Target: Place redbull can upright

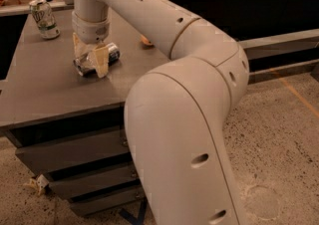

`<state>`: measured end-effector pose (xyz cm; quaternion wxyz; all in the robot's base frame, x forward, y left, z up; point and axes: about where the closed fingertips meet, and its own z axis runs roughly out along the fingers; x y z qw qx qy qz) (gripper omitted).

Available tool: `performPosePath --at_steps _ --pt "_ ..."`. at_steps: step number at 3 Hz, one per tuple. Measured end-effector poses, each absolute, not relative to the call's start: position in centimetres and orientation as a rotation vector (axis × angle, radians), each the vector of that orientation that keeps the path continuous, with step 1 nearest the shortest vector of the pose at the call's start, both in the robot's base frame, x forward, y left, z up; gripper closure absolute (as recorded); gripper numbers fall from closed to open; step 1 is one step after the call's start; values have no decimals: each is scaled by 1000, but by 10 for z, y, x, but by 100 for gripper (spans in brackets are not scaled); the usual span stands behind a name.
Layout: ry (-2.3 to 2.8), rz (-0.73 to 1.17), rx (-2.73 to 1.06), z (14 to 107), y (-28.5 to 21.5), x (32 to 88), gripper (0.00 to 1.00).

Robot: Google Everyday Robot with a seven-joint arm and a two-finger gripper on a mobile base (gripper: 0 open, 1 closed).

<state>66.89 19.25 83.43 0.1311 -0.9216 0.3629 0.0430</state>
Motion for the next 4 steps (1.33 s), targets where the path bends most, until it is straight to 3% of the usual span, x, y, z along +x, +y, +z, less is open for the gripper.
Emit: performPosePath --at_steps 2,3,4 --pt "1054 119 -2685 835 192 669 88" --pt "1080 137 -2688 835 191 669 100" --pt "1158 230 -2581 852 181 669 100"
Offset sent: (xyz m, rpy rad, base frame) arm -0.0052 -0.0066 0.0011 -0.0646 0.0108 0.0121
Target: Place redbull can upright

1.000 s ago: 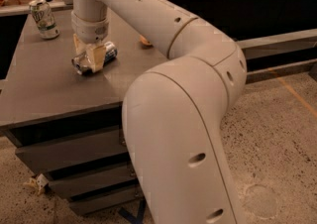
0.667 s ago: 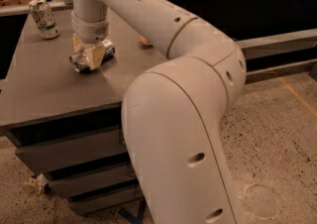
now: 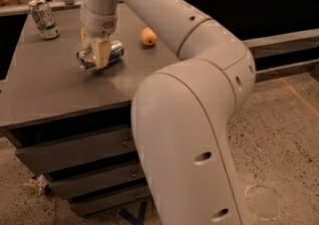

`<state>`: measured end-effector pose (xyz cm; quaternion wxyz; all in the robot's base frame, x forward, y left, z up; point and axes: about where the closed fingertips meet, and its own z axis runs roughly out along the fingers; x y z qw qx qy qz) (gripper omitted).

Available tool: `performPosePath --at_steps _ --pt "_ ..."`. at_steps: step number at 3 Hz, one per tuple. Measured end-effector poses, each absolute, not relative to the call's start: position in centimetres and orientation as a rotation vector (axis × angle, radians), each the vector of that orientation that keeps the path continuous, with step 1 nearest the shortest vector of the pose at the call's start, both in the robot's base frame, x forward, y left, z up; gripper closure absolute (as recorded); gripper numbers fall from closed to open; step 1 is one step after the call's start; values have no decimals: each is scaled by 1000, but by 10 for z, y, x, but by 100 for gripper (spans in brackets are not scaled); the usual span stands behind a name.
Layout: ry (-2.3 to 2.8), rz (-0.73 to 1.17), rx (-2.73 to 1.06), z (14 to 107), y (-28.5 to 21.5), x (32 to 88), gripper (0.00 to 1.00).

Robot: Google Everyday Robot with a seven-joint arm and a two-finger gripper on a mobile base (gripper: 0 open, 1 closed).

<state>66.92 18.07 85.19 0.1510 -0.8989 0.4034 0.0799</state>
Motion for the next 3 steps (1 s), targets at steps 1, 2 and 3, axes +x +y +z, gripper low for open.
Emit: performPosePath --at_steps 1,2,3 --pt "1216 346 -2425 887 160 664 100" --pt "1220 387 -2300 923 139 656 100" --pt "1245 519 -2123 947 119 646 100"
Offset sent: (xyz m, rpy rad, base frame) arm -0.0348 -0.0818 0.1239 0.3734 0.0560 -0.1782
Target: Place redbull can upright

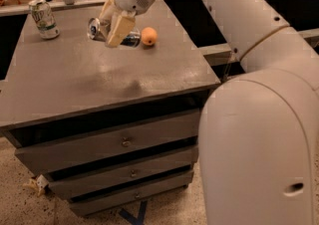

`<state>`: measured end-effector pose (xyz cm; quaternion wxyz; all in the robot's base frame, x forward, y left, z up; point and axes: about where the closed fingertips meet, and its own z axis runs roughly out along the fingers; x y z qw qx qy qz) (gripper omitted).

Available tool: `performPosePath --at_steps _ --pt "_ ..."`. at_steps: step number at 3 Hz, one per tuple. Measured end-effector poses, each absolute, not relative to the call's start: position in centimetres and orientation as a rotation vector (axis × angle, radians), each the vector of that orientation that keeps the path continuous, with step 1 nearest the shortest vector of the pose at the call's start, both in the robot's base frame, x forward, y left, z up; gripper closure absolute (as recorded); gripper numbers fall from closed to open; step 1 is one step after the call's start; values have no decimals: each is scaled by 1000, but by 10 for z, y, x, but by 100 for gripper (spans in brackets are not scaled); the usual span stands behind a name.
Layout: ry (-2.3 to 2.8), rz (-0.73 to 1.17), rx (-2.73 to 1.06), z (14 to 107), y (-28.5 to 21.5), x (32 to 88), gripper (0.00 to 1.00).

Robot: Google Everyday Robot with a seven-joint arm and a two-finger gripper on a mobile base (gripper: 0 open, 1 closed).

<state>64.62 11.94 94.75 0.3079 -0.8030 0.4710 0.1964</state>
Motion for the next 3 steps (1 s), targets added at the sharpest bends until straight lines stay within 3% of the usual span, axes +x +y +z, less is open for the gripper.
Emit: performPosePath --at_steps 2,3 --pt "1276 758 -1738 966 108 613 100" --pt "1278 766 -1619 958 119 596 100"
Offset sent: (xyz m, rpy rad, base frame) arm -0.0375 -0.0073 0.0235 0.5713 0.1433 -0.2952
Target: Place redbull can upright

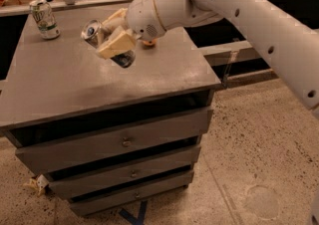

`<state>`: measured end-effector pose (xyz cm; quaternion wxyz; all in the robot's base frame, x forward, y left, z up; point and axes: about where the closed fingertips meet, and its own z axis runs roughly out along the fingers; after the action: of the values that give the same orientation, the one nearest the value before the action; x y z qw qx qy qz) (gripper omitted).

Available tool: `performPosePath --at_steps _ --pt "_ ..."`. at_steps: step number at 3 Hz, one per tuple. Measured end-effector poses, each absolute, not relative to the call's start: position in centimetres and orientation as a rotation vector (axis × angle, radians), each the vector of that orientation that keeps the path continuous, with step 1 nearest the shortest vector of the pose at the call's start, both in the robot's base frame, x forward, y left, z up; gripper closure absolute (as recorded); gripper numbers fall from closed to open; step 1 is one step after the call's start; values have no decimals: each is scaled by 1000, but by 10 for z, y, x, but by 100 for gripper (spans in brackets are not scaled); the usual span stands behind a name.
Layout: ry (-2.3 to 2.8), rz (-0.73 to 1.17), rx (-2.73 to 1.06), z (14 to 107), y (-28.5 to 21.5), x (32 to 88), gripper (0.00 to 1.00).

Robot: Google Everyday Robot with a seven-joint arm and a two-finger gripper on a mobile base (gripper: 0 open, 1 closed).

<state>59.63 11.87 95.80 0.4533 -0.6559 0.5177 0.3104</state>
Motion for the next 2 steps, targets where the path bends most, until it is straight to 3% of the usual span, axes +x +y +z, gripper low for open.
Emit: performPosePath --at_steps 2 --pt "1292 699 -1405 941 142 623 100"
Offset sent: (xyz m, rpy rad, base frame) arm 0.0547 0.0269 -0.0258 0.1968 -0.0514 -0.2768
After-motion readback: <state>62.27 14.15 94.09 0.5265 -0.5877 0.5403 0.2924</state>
